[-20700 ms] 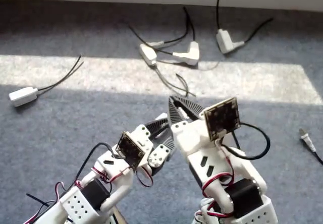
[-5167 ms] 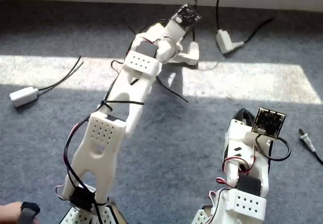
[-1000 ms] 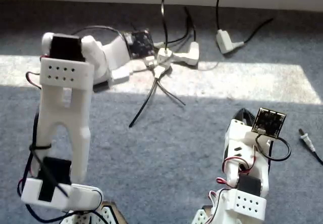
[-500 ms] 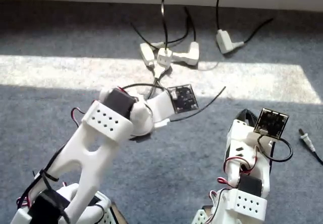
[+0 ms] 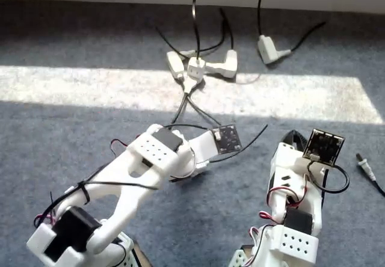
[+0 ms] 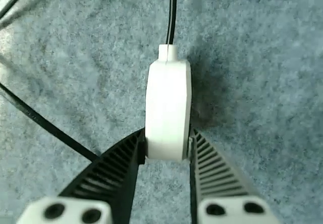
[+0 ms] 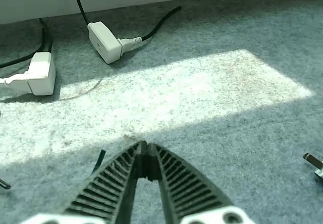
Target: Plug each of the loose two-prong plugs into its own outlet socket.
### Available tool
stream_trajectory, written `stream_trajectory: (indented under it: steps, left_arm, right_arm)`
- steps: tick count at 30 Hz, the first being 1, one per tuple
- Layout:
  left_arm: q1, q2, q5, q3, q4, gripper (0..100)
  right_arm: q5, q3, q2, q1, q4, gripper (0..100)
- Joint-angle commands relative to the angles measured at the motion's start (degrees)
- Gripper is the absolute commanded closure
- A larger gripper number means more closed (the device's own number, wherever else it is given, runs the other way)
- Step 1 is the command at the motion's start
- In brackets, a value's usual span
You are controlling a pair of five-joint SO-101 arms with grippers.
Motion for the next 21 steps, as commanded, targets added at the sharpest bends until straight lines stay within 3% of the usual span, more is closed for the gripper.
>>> stream_trajectory:
  steps: [1,8,13,21]
  left_arm:
    - [0.75,9.45,0.26,-3.65,-0.35,89]
    - [0.57,7.52,0.26,-12.88,7.74,83]
    - [-0.13,5.85,-1.85,-13.93,7.74,83]
    - [-8.48,7.43,-5.45,-12.97,-2.11,83]
  right_arm:
    - [0.00,5.32,-0.48,0.66,-1.19,99.2]
    - [0.00,5.32,-0.48,0.66,-1.19,99.2]
    - [0.00,5.32,-0.48,0.66,-1.19,99.2]
    - [0.00,5.32,-0.48,0.66,-1.19,99.2]
